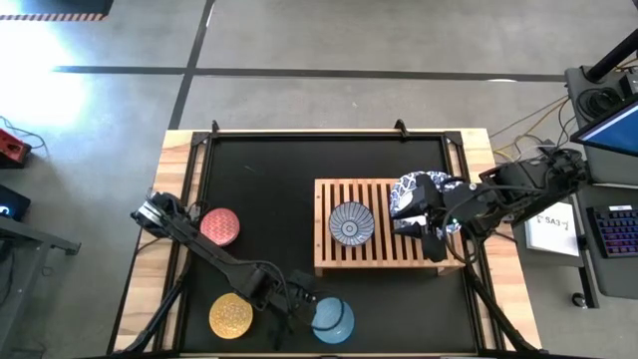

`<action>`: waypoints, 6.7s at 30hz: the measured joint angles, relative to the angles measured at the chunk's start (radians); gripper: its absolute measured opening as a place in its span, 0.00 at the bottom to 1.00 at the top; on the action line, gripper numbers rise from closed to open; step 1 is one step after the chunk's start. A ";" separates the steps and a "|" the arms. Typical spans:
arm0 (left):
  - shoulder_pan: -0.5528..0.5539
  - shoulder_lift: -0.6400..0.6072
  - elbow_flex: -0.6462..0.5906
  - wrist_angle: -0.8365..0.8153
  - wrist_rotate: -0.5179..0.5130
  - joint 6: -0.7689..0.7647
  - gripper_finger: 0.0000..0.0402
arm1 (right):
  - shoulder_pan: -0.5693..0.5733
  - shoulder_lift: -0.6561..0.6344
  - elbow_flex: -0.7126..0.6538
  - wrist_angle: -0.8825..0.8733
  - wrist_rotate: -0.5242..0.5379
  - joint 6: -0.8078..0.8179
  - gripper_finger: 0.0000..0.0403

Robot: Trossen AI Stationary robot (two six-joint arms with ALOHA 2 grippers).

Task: Place and stack bowls onto a shelf
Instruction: Stack the small yellow and blue bowl on top of the small red and blue bowl, then stack the small gray and orange bowl on top of the small yellow and blue bowl

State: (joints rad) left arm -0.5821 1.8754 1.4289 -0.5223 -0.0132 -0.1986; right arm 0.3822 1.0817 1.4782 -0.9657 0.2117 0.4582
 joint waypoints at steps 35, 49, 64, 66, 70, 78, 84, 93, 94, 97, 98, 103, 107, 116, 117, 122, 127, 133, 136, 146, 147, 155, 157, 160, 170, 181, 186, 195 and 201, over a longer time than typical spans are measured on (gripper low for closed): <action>0.055 0.077 0.011 0.010 -0.102 -0.898 0.31 | 0.000 -0.001 -0.001 -0.135 -0.001 -0.050 0.38; 0.064 0.134 0.011 0.025 -0.100 -0.946 0.30 | 0.000 -0.001 -0.001 -0.156 -0.002 -0.068 0.38; 0.077 0.136 0.009 0.017 -0.077 -0.946 0.02 | 0.000 -0.001 -0.001 -0.156 -0.001 -0.066 0.38; 0.077 0.136 0.010 0.022 -0.062 -0.924 0.01 | 0.000 -0.001 -0.001 -0.156 -0.002 -0.066 0.38; 0.077 0.136 0.042 0.024 -0.053 -0.796 0.01 | 0.000 -0.001 -0.001 -0.157 -0.001 -0.068 0.38; 0.101 0.135 0.191 -0.092 -0.046 -0.585 0.00 | 0.000 -0.001 -0.001 -0.160 -0.001 -0.069 0.38; 0.141 0.134 0.386 -0.307 -0.142 -0.426 0.00 | 0.000 -0.001 -0.001 -0.160 -0.001 -0.076 0.38; 0.164 0.131 0.651 -0.540 -0.275 -0.297 0.00 | 0.000 -0.001 -0.001 -0.160 -0.001 -0.079 0.38; 0.164 0.131 0.676 -0.566 -0.291 -0.286 0.00 | 0.000 -0.001 -0.001 -0.160 -0.001 -0.084 0.38; 0.166 0.130 0.741 -0.631 -0.356 -0.260 0.00 | 0.000 -0.001 -0.001 -0.160 0.000 -0.092 0.38; 0.167 0.130 0.762 -0.650 -0.372 -0.249 0.00 | -0.001 -0.001 -0.001 -0.160 0.000 -0.092 0.38; 0.185 0.130 0.847 -0.711 -0.414 -0.202 0.00 | -0.001 -0.001 -0.001 -0.151 0.006 -0.092 0.38; 0.220 0.130 0.880 -0.727 -0.450 -0.130 0.00 | -0.001 -0.001 -0.001 -0.142 0.052 -0.091 0.38; 0.349 0.119 0.925 -0.690 -0.448 0.047 0.00 | -0.001 -0.001 -0.001 -0.092 0.060 -0.094 0.38; 0.364 0.117 0.927 -0.690 -0.449 0.058 0.00 | -0.001 -0.001 -0.001 -0.091 0.060 -0.095 0.38; 0.435 0.108 0.926 -0.668 -0.409 0.096 0.00 | -0.001 -0.001 -0.001 -0.092 0.067 -0.109 0.38; 0.486 0.123 0.919 -0.637 -0.335 0.097 0.00 | -0.001 -0.001 -0.001 -0.092 0.078 -0.121 0.38; 0.512 0.140 0.917 -0.626 -0.320 0.095 0.00 | -0.001 -0.001 -0.001 -0.092 0.078 -0.131 0.38; 0.515 0.154 0.917 -0.626 -0.309 0.084 0.01 | -0.001 -0.001 -0.001 -0.094 0.078 -0.132 0.38; 0.520 0.196 0.915 -0.655 -0.264 0.074 0.01 | -0.001 -0.001 -0.001 -0.103 0.077 -0.136 0.38; 0.521 0.198 0.915 -0.655 -0.263 0.074 0.01 | -0.001 -0.001 -0.001 -0.104 0.077 -0.136 0.38; 0.533 0.199 0.915 -0.664 -0.259 0.058 0.05 | -0.001 -0.001 -0.001 -0.104 0.077 -0.136 0.38; 0.533 0.199 0.915 -0.673 -0.257 0.058 0.08 | -0.001 -0.001 -0.001 -0.104 0.077 -0.136 0.38; 0.535 0.199 0.915 -0.702 -0.241 0.058 0.14 | -0.001 -0.001 -0.001 -0.104 0.077 -0.133 0.38; 0.524 0.158 0.915 -0.704 -0.239 0.039 0.28 | -0.001 -0.001 -0.001 -0.104 0.077 -0.125 0.38; 0.441 0.081 0.916 -0.946 -0.347 -0.170 0.31 | -0.001 -0.001 -0.001 -0.119 0.076 -0.102 0.38; 0.372 0.069 0.894 -1.044 -0.385 -0.314 0.31 | -0.001 -0.001 -0.001 -0.153 0.075 -0.061 0.38; 0.266 0.013 0.664 -1.049 -0.358 -0.528 0.31 | -0.001 -0.001 -0.001 -0.167 0.072 -0.060 0.38; 0.230 -0.072 0.387 -1.049 -0.309 -0.690 0.31 | -0.001 -0.001 -0.001 -0.167 0.072 -0.062 0.38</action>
State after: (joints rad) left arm -0.3525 1.8034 1.8158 -1.5715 -0.3221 -0.8886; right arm 0.3817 1.0809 1.4769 -1.1328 0.2836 0.3958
